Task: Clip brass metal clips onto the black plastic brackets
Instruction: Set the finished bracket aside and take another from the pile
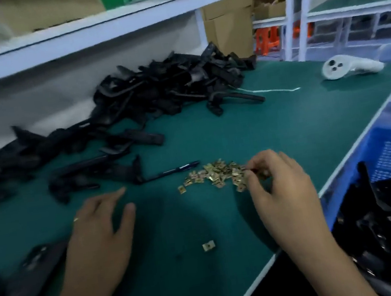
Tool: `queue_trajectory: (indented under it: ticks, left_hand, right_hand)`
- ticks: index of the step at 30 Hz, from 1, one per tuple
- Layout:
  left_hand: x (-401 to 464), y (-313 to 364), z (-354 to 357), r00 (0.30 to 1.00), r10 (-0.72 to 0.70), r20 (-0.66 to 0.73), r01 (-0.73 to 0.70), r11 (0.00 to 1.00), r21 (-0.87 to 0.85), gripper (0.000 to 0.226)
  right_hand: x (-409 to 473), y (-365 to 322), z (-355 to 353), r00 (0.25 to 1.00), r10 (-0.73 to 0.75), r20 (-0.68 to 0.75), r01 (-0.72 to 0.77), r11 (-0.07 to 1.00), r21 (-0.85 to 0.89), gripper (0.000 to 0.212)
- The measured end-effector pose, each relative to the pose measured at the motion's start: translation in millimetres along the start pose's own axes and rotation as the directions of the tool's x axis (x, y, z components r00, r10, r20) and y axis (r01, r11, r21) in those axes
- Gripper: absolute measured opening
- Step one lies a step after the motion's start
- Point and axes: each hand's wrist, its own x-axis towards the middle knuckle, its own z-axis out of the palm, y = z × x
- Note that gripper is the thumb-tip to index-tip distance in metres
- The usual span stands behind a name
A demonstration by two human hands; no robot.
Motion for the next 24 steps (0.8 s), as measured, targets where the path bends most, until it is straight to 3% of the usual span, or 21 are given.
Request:
queue_trajectory:
  ticks: [4, 8, 13, 16, 20, 22, 24]
  left_hand:
    - [-3.3, 10.3, 0.4, 0.998, 0.061, 0.012, -0.062, 0.996, 0.06, 0.046]
    - [11.5, 15.5, 7.2, 0.964, 0.263, -0.027, -0.244, 0.926, 0.289, 0.046]
    - [58.0, 4.8, 12.5, 0.927, 0.357, 0.117, -0.367, 0.791, 0.49, 0.062]
    - [67.9, 6.5, 11.9, 0.904, 0.391, 0.172, -0.419, 0.731, 0.538, 0.053]
    - [61.4, 26.8, -10.2, 0.887, 0.46, -0.046, -0.388, 0.794, 0.469, 0.055]
    - [57.5, 35.9, -30.9, 0.894, 0.398, -0.208, -0.348, 0.906, 0.24, 0.048]
    - [56.5, 39.9, -56.7, 0.945, 0.269, -0.187, -0.296, 0.946, -0.134, 0.049]
  right_hand:
    - [-2.5, -8.9, 5.8, 0.983, -0.09, 0.159, 0.111, 0.986, -0.128, 0.009]
    - [0.8, -8.9, 1.7, 0.941, -0.151, 0.303, 0.155, 0.988, 0.011, 0.01]
    - [0.4, -13.5, -3.0, 0.75, -0.277, 0.601, 0.167, 0.958, 0.234, 0.025]
    - [0.5, -14.8, 0.8, 0.708, -0.304, 0.637, 0.191, 0.951, 0.241, 0.015]
    - [2.3, -12.4, -1.4, 0.69, -0.337, 0.64, 0.19, 0.938, 0.289, 0.013]
    - [3.0, -11.4, -2.3, 0.675, -0.355, 0.647, 0.207, 0.933, 0.296, 0.013]
    - [2.9, -9.4, -2.7, 0.675, -0.361, 0.643, 0.217, 0.931, 0.295, 0.011]
